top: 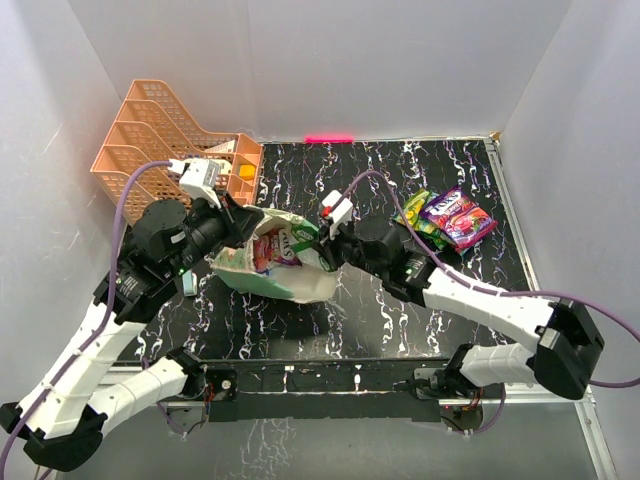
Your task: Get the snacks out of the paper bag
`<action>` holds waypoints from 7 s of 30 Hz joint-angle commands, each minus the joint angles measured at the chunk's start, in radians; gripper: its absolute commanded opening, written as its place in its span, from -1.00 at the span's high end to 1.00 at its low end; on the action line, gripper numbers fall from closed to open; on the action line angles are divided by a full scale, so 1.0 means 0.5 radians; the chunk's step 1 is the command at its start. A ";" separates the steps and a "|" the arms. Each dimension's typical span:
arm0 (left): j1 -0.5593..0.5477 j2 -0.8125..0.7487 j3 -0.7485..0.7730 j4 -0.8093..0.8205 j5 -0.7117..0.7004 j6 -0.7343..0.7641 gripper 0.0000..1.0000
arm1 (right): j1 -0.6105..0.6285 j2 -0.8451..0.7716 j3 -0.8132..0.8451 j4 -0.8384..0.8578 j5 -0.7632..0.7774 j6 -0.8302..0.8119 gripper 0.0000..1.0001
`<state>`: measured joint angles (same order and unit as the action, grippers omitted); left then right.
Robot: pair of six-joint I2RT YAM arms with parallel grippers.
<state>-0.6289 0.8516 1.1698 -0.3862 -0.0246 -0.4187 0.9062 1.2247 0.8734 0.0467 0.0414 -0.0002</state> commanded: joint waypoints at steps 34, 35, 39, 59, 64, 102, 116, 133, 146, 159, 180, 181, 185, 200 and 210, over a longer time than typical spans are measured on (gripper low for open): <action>-0.001 -0.045 -0.345 0.176 0.243 -0.086 1.00 | -0.052 -0.823 0.766 -1.461 1.356 0.763 0.85; 0.000 -0.049 -0.345 0.174 0.257 -0.081 1.00 | -0.052 -0.771 0.735 -1.518 1.515 0.793 0.85; 0.000 -0.062 -0.355 0.207 0.375 -0.047 1.00 | -0.062 -0.472 0.636 -1.885 1.907 1.093 0.85; 0.000 -0.024 -0.587 0.536 1.372 0.055 1.00 | -0.592 0.707 0.448 -2.360 1.849 1.950 0.85; 0.000 -0.030 -0.609 0.537 1.461 0.061 1.00 | -0.617 0.864 0.500 -2.114 1.771 1.787 0.85; 0.000 -0.400 -0.733 0.292 0.509 -0.229 1.00 | 0.180 -0.594 -0.302 -0.224 -0.593 0.281 0.06; -0.005 -0.332 -0.658 0.346 0.666 -0.160 1.00 | 0.744 0.178 -0.252 0.612 -0.125 0.245 0.45; -0.005 -0.322 -0.659 0.341 0.696 -0.139 1.00 | 0.817 -0.013 -0.544 0.632 0.379 -0.941 0.13; -0.005 -0.335 -0.688 0.381 0.726 -0.215 1.00 | 0.648 0.460 -0.562 1.220 0.290 -1.506 0.04; -0.002 -0.360 -0.707 0.426 0.758 -0.230 1.00 | 0.516 1.026 -0.354 1.701 0.209 -1.546 -0.25; -0.004 -0.476 -0.719 0.332 0.674 -0.248 1.00 | 0.458 1.428 -0.163 1.929 0.653 -1.608 0.31; -0.003 -0.476 -0.719 0.318 0.663 -0.248 1.00 | 0.457 1.398 -0.168 1.895 0.635 -1.592 0.39; -0.003 -0.457 -0.717 0.297 0.633 -0.247 1.00 | 0.456 1.230 -0.210 1.731 0.498 -1.486 0.75; -0.004 -0.421 -0.771 0.358 0.576 -0.257 1.00 | 0.476 0.684 -0.501 1.390 0.285 -0.977 0.85; -0.004 -0.396 -0.701 0.297 0.498 -0.242 1.00 | 0.476 0.268 -0.570 1.072 0.247 -0.979 0.85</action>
<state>-0.6289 0.6567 0.7849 -0.2291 0.2531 -0.5472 1.1389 1.5021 0.5827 0.5922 0.2054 -0.4984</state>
